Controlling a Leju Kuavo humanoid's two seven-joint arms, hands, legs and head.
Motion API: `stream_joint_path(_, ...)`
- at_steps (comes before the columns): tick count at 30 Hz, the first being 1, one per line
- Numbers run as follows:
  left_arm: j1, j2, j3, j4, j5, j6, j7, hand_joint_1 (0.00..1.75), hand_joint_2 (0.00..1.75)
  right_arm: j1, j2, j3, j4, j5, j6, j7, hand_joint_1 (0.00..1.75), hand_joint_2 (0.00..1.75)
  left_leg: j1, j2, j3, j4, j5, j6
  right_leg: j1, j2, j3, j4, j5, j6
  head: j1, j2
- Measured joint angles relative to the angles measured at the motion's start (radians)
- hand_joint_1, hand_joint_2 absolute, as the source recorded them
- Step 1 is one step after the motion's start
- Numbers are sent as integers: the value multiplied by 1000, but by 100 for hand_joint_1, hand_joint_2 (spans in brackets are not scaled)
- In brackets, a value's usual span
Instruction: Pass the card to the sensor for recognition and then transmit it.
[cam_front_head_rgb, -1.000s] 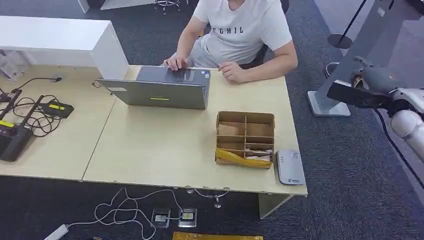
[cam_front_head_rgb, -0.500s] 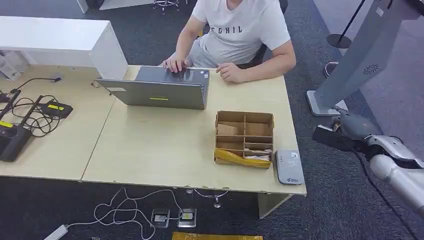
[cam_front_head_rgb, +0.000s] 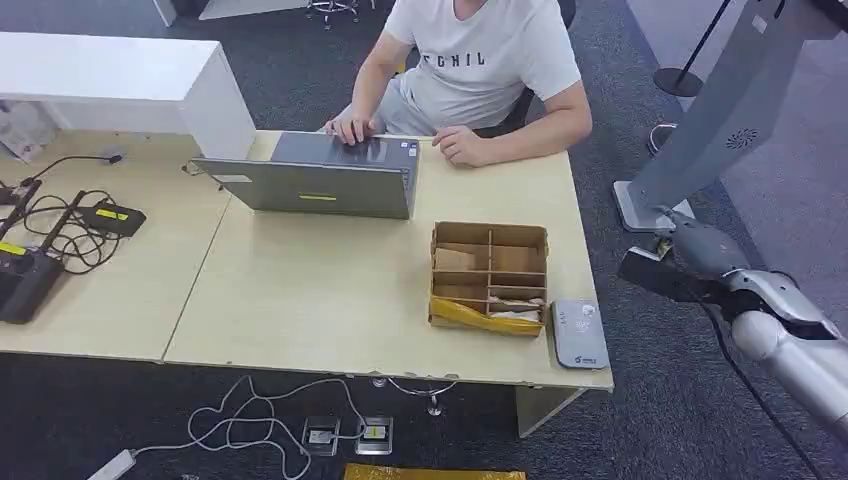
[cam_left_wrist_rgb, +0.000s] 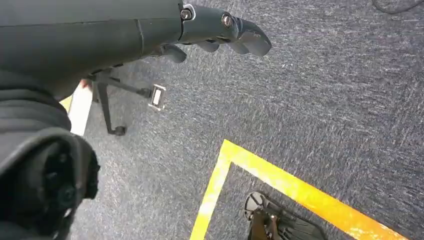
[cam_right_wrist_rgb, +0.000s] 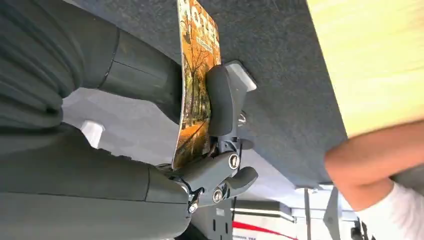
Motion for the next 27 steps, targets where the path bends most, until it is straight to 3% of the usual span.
stream_joint_path(27,-1,6,-9,0,-18,-4,0,0,0,78,32,1,-77,11,4,37,175,175,0,0,0,0,0,0,0,0,0,0,0,0,0,0)
